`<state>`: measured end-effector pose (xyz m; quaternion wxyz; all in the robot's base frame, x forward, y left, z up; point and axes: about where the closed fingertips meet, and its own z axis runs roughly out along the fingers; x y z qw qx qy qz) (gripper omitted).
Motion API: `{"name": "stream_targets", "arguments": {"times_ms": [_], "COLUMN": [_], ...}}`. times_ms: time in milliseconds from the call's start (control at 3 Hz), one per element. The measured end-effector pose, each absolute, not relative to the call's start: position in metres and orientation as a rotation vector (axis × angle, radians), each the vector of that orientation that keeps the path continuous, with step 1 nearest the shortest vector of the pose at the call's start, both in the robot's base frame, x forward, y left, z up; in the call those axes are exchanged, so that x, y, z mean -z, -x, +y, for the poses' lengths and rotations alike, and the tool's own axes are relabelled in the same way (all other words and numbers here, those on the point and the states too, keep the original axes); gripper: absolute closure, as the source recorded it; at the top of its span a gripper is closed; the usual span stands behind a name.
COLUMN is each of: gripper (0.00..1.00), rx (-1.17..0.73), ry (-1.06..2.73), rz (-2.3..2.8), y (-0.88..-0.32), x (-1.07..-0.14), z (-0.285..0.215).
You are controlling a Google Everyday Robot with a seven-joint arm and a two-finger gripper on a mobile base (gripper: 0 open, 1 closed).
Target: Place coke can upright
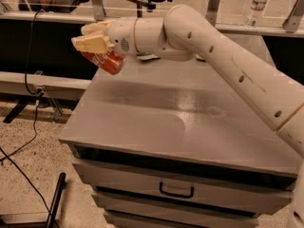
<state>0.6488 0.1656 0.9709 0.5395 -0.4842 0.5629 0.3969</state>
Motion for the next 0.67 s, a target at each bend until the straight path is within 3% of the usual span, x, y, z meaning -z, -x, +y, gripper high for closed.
{"name": "stream_targets", "arguments": {"times_ms": [667], "gripper": [1.00], "rx": [-0.861], "ry": [0.997], "rz": [1.270], "y": [-0.635], "x": [-1.009], "z": [0.122]}}
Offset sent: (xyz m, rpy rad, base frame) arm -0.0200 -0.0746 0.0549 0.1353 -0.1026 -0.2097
